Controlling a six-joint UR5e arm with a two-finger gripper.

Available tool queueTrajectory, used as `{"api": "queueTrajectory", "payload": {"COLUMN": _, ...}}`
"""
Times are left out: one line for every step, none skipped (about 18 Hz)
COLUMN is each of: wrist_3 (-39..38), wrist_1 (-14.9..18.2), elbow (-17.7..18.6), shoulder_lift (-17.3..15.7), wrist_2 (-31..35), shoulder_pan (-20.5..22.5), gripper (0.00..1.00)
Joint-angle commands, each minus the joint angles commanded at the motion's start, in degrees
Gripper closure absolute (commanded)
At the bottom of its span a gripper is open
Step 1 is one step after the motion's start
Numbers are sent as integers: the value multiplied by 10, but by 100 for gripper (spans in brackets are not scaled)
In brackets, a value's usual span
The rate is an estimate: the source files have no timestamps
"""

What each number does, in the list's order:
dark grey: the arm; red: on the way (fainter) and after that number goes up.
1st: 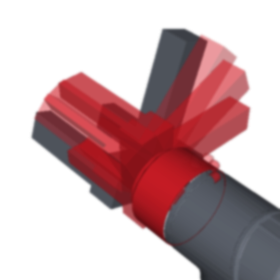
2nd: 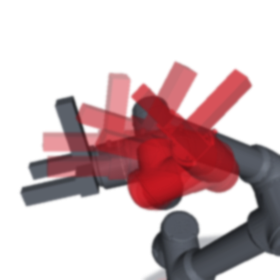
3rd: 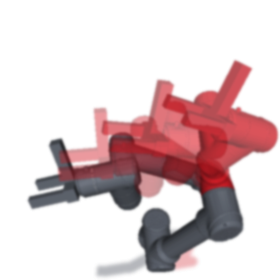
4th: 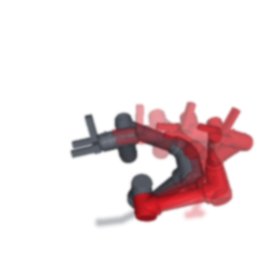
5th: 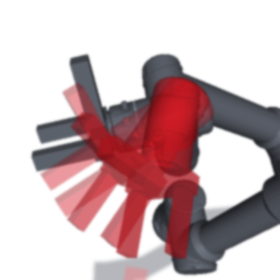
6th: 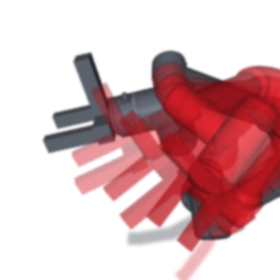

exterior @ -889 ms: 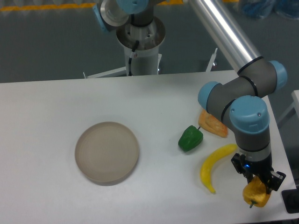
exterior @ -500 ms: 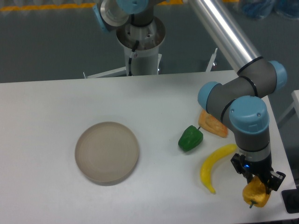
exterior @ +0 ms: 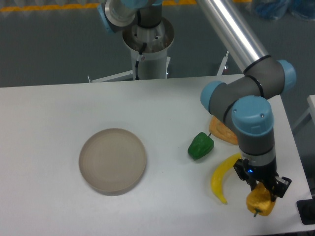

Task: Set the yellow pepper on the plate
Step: 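Grip the yellow pepper and lift it off the table, then carry the held yellow pepper over the beige plate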

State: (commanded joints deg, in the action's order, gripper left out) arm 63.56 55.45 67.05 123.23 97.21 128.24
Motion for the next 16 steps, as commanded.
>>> {"api": "queueTrajectory", "payload": {"wrist_3": -11, "wrist_1": 9, "elbow": 8, "shoulder_lift": -12, "wrist_2": -6, "shoulder_pan": -5, "gripper": 66}}
{"api": "queueTrajectory", "payload": {"wrist_3": -26, "wrist_1": 33, "elbow": 17, "shoulder_lift": -33, "wrist_2": -12, "shoulder_pan": -14, "gripper": 66}}
{"api": "queueTrajectory", "payload": {"wrist_3": -36, "wrist_1": 58, "elbow": 26, "shoulder_lift": -50, "wrist_2": -18, "shoulder_pan": -19, "gripper": 66}}
{"api": "queueTrajectory", "payload": {"wrist_3": -51, "wrist_1": 86, "elbow": 43, "shoulder_lift": -74, "wrist_2": -27, "shoulder_pan": -25, "gripper": 66}}
{"api": "queueTrajectory", "payload": {"wrist_3": -80, "wrist_1": 108, "elbow": 65, "shoulder_lift": -101, "wrist_2": -46, "shoulder_pan": -34, "gripper": 66}}
{"api": "queueTrajectory", "payload": {"wrist_3": -102, "wrist_1": 116, "elbow": 80, "shoulder_lift": -119, "wrist_2": -60, "shoulder_pan": -39, "gripper": 66}}
{"api": "queueTrajectory", "payload": {"wrist_3": -124, "wrist_1": 123, "elbow": 96, "shoulder_lift": -134, "wrist_2": -77, "shoulder_pan": -42, "gripper": 66}}
{"api": "queueTrajectory", "payload": {"wrist_3": -170, "wrist_1": 127, "elbow": 125, "shoulder_lift": -155, "wrist_2": -111, "shoulder_pan": -49, "gripper": 66}}
{"api": "queueTrajectory", "payload": {"wrist_3": -204, "wrist_1": 127, "elbow": 145, "shoulder_lift": -170, "wrist_2": -129, "shoulder_pan": -55, "gripper": 66}}
{"api": "queueTrajectory", "payload": {"wrist_3": -230, "wrist_1": 124, "elbow": 160, "shoulder_lift": -177, "wrist_2": -138, "shoulder_pan": -63, "gripper": 66}}
{"api": "queueTrajectory", "payload": {"wrist_3": -265, "wrist_1": 124, "elbow": 171, "shoulder_lift": -178, "wrist_2": -141, "shoulder_pan": -77, "gripper": 66}}
{"api": "queueTrajectory", "payload": {"wrist_3": -296, "wrist_1": 124, "elbow": 177, "shoulder_lift": -179, "wrist_2": -142, "shoulder_pan": -90, "gripper": 66}}
{"api": "queueTrajectory", "payload": {"wrist_3": -329, "wrist_1": 123, "elbow": 182, "shoulder_lift": -179, "wrist_2": -141, "shoulder_pan": -103, "gripper": 66}}
{"api": "queueTrajectory", "payload": {"wrist_3": -370, "wrist_1": 122, "elbow": 190, "shoulder_lift": -177, "wrist_2": -141, "shoulder_pan": -119, "gripper": 66}}
{"api": "queueTrajectory", "payload": {"wrist_3": -395, "wrist_1": 121, "elbow": 192, "shoulder_lift": -173, "wrist_2": -138, "shoulder_pan": -136, "gripper": 66}}
{"api": "queueTrajectory", "payload": {"wrist_3": -400, "wrist_1": 119, "elbow": 197, "shoulder_lift": -171, "wrist_2": -137, "shoulder_pan": -147, "gripper": 66}}
